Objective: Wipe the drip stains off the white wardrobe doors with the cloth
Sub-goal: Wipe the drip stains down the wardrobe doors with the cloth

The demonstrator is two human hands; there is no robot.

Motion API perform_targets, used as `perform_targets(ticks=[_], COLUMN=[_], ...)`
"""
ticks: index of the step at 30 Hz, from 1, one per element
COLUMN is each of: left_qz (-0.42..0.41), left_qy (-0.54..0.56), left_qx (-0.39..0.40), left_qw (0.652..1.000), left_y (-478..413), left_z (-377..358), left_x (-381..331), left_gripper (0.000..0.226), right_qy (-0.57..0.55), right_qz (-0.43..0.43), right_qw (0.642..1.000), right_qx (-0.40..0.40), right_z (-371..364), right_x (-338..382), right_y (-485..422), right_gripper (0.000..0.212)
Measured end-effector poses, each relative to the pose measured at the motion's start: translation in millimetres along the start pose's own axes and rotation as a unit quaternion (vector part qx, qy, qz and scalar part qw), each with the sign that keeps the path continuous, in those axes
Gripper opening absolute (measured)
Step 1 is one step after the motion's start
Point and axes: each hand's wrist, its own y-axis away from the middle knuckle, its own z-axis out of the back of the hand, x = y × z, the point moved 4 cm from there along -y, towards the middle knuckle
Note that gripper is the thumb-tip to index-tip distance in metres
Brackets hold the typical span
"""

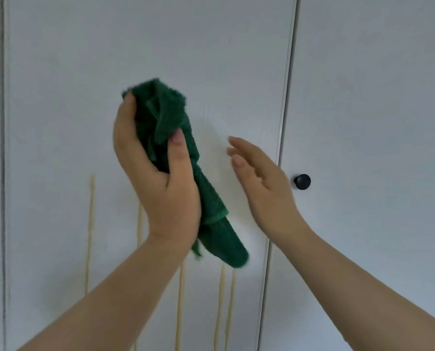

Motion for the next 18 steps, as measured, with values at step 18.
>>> perform_targets(ticks=[18], left_qz=[-0.455], left_qy=[-0.418], left_qx=[0.416], left_qw=[0.667], left_y=[84.3], left_z=[-39.4], left_x=[79.9], left_gripper=[0.057], right_qy=[0.402], right_qz=[0.090], right_qw=[0.862], right_qx=[-0.295], right_z=[38.3], right_x=[-113.6], right_y=[7.7], right_gripper=[0.046])
